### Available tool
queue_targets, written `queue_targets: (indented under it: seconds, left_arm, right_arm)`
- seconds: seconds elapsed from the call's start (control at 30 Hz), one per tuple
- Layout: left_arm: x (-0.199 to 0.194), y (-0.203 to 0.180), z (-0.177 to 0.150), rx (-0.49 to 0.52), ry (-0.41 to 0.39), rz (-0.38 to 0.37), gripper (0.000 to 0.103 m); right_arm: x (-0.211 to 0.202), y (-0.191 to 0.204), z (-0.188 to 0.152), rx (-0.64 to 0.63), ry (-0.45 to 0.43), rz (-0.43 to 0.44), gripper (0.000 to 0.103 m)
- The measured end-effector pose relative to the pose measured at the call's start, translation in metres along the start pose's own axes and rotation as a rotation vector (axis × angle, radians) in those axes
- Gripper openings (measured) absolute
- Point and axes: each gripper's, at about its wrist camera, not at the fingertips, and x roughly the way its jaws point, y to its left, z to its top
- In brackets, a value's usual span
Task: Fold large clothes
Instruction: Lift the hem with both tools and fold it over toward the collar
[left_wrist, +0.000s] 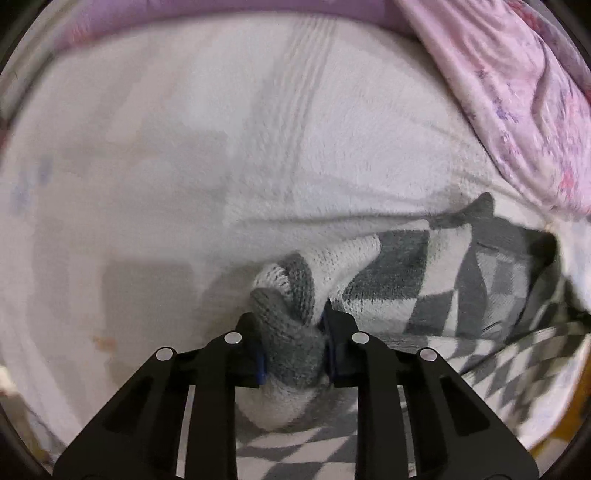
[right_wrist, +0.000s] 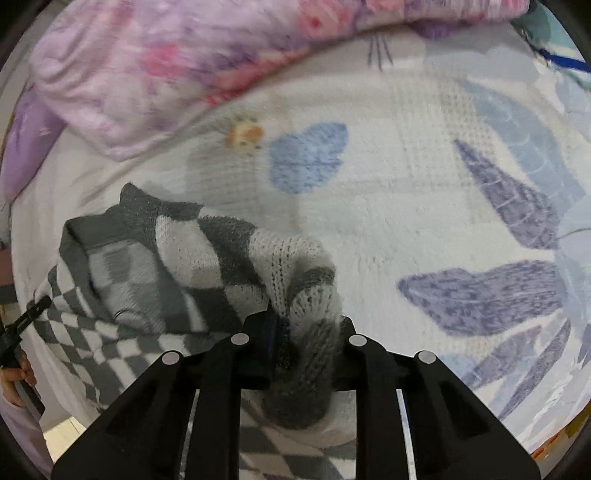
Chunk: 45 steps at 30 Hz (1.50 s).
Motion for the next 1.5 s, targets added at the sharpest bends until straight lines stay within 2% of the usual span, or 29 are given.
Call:
queue_targets:
  seconds: [0.03, 0.1, 0.23, 0.37, 0.63, 0.8, 0.93, 1.03, 1.17, 1.27, 1.43, 1.5]
  left_arm:
    - [-0.013, -0.01, -0.006, 0.049, -0.031, 0.039, 0.023]
    - [-0.03, -0.019, -0.017, 0.072, -0.067, 0.068, 0.023]
    - [-0.053, -0.022, -0.034, 0.051, -0.095, 0.075, 0.022]
    - [-0.075, -0.027, -0.056, 0.043, -0.124, 0.072, 0.022]
    - [-0.119, -0.023, -0.097, 0.055, -0.178, 0.091, 0.021]
    - [-0.148, -0.022, -0.136, 0.124, -0.215, 0.084, 0.021]
    - [-0.169, -0.012, -0.173, 0.147, -0.229, 0.065, 0.021]
    - [-0.181, -0.002, -0.198, 0.15, -0.232, 0.063, 0.021]
    - [-0.194, 0.02, -0.239, 0.067, -0.227, 0.045, 0.021]
    - [-0.196, 0.025, -0.277, 0.072, -0.212, 0.061, 0.021]
    - [-0.176, 0.031, -0.346, 0.015, -0.132, 0.057, 0.021]
    - [-0.156, 0.032, -0.379, -0.011, -0.072, 0.057, 0.021]
  right_arm:
    - [-0.005, -0.002, -0.007, 0.001, -0.005, 0.001, 0.017]
    - [-0.021, -0.004, -0.015, 0.027, -0.015, 0.026, 0.017]
    - [-0.048, -0.009, -0.024, 0.031, -0.055, 0.028, 0.017]
    - [-0.072, 0.003, -0.047, 0.031, -0.09, 0.03, 0.017]
    - [-0.117, 0.017, -0.111, 0.043, -0.161, 0.007, 0.017]
    - [-0.151, 0.028, -0.171, 0.041, -0.227, -0.005, 0.017]
    - [-0.163, 0.024, -0.219, 0.108, -0.241, 0.013, 0.017]
    - [-0.168, 0.017, -0.255, 0.165, -0.242, 0.021, 0.017]
    - [-0.176, 0.011, -0.299, 0.194, -0.241, 0.024, 0.017]
    - [-0.174, 0.003, -0.325, 0.204, -0.22, 0.015, 0.017]
    - [-0.137, -0.022, -0.368, 0.241, -0.148, 0.013, 0.018]
    - [-0.118, -0.031, -0.383, 0.247, -0.117, 0.012, 0.018]
